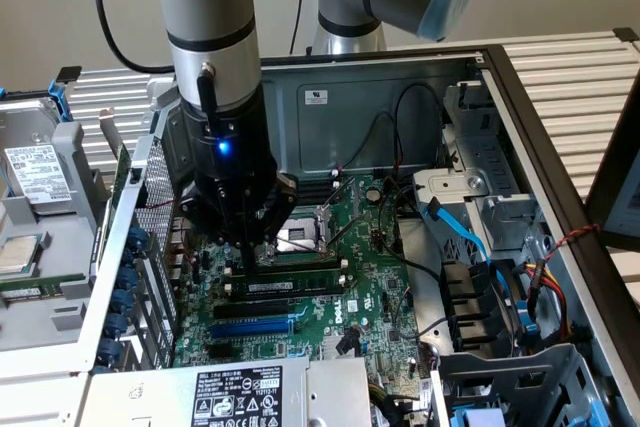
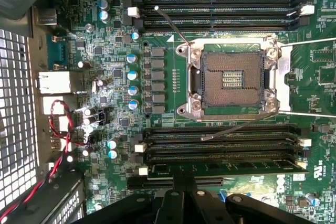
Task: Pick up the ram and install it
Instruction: 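Press down the ram until it locks into place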
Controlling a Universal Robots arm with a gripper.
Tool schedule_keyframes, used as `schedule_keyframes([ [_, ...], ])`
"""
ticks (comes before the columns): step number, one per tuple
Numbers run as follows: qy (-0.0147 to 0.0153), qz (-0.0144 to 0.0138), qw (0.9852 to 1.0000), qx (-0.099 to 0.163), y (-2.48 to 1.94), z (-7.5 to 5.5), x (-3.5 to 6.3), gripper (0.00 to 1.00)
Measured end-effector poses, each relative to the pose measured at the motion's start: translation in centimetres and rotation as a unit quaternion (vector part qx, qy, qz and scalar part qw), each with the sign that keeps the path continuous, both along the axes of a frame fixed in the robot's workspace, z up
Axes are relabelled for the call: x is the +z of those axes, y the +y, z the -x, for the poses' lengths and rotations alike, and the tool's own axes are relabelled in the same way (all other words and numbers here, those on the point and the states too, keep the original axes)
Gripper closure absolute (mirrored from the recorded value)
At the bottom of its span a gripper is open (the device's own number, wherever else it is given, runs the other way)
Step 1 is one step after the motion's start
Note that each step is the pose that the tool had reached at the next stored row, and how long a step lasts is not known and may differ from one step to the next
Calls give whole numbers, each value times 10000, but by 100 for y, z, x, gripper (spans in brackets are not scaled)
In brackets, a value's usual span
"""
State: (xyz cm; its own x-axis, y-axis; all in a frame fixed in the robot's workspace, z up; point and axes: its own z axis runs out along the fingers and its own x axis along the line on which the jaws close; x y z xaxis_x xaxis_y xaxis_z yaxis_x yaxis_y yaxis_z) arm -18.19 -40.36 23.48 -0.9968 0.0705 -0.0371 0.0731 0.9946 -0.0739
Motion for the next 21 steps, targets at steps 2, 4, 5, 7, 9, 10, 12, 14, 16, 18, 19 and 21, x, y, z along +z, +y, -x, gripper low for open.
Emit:
schedule_keyframes([
  [2, 0, 1, 10000, -6, 0, 3, -9, 89],
  [4, 0, 2, 10000, -11, 0, 7, -16, 89],
  [5, 0, 2, 10000, -13, 0, 10, -18, 89],
  [7, -1, -2, 10000, -15, 0, 16, -23, 89],
  [9, -1, -10, 10000, -17, 0, 21, -27, 89],
  [10, -2, -20, 10000, -19, 0, 26, -29, 89],
  [12, -7, -48, 10000, -21, 0, 31, -35, 89],
  [14, -16, -73, 10000, -26, 1, 33, -43, 89],
  [16, -20, -81, 10000, -34, 0, 35, -51, 89],
  [18, -21, -81, 10000, -44, 0, 36, -59, 89],
  [19, -21, -81, 10000, -50, 0, 37, -62, 89],
  [21, -20, -80, 9999, -62, 0, 38, -66, 89],
])
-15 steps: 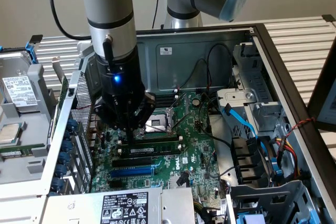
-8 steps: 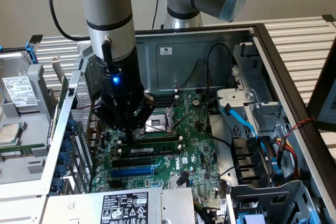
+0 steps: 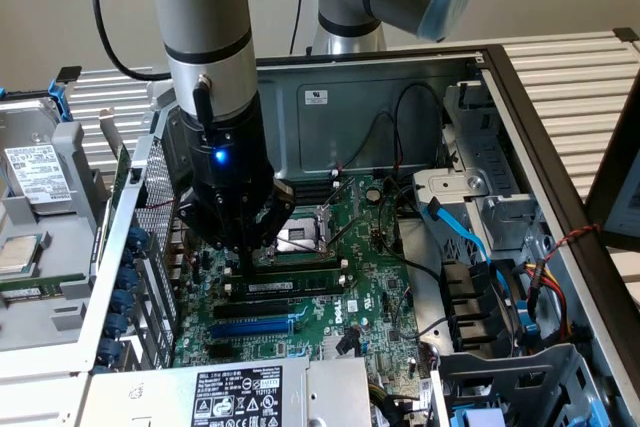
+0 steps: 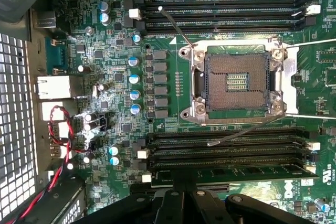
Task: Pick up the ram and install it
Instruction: 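Press down the ram until it locks into place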
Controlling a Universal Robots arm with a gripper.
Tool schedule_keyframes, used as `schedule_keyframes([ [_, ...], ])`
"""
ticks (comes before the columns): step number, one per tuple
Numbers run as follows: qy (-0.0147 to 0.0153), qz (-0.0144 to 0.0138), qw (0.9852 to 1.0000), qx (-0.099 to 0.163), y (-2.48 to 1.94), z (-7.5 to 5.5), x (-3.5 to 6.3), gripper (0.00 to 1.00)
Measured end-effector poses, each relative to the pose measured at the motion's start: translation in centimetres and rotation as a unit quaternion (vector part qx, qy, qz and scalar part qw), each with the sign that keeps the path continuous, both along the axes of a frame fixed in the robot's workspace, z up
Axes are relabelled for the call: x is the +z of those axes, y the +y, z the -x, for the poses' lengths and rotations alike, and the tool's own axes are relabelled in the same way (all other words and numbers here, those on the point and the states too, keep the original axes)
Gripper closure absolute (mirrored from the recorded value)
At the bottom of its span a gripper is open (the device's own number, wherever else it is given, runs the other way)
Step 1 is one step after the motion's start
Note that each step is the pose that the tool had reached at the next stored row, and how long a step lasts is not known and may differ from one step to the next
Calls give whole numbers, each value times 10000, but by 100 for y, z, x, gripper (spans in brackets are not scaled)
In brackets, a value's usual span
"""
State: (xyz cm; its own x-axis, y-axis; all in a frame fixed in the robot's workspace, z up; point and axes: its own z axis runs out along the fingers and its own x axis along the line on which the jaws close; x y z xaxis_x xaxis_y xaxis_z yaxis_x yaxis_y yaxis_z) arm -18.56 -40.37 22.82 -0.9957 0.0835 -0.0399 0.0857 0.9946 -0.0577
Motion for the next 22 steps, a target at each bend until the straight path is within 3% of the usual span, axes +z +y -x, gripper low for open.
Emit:
schedule_keyframes([
  [8, -1, -1, 10000, -40, 0, 1, -10, 89],
  [13, -17, -2, 10000, -44, 0, -58, 116, 89],
  [16, -33, -3, 10000, -44, 0, -133, 171, 89],
  [22, -34, -5, 10000, -44, 0, -395, 230, 89],
])
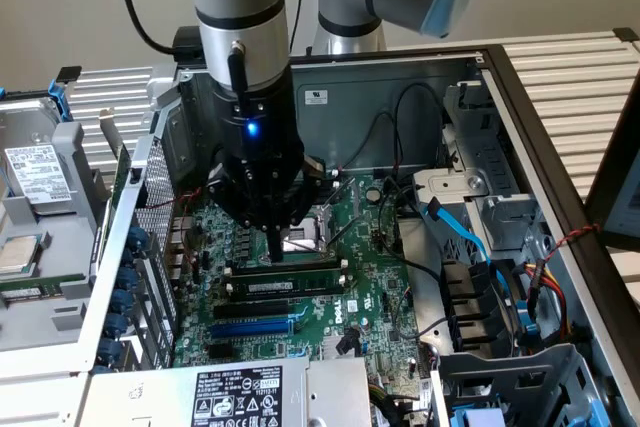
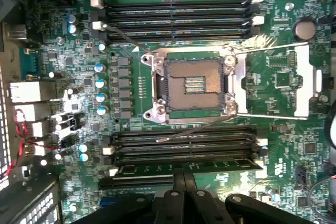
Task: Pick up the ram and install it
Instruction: 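Press down the ram until it locks into place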
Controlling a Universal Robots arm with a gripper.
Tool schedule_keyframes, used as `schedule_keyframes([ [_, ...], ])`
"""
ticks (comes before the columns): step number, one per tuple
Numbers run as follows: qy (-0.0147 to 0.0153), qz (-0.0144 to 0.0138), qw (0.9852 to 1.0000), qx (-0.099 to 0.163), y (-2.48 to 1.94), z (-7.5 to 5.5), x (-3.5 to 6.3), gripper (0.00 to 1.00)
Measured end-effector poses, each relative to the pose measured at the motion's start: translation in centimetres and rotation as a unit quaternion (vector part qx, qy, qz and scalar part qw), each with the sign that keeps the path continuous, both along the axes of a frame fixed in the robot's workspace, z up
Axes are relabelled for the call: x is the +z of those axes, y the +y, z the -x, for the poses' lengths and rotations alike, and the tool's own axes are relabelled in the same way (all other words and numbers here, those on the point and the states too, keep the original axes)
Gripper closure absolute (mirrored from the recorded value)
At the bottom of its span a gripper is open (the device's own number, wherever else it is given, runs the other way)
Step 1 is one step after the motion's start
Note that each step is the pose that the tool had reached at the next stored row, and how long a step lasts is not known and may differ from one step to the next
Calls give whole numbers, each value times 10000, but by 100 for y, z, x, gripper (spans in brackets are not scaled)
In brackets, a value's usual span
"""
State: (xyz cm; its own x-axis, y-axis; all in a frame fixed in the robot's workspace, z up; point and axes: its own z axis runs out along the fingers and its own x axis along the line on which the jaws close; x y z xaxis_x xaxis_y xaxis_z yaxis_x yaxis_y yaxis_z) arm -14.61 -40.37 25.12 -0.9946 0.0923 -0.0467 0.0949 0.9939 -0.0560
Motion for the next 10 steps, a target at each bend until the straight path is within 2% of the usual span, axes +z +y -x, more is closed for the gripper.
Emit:
schedule_keyframes([
  [4, 0, 0, 10000, 0, 0, -129, 33, 89],
  [10, 0, 0, 10000, 0, 0, -131, 34, 89],
])
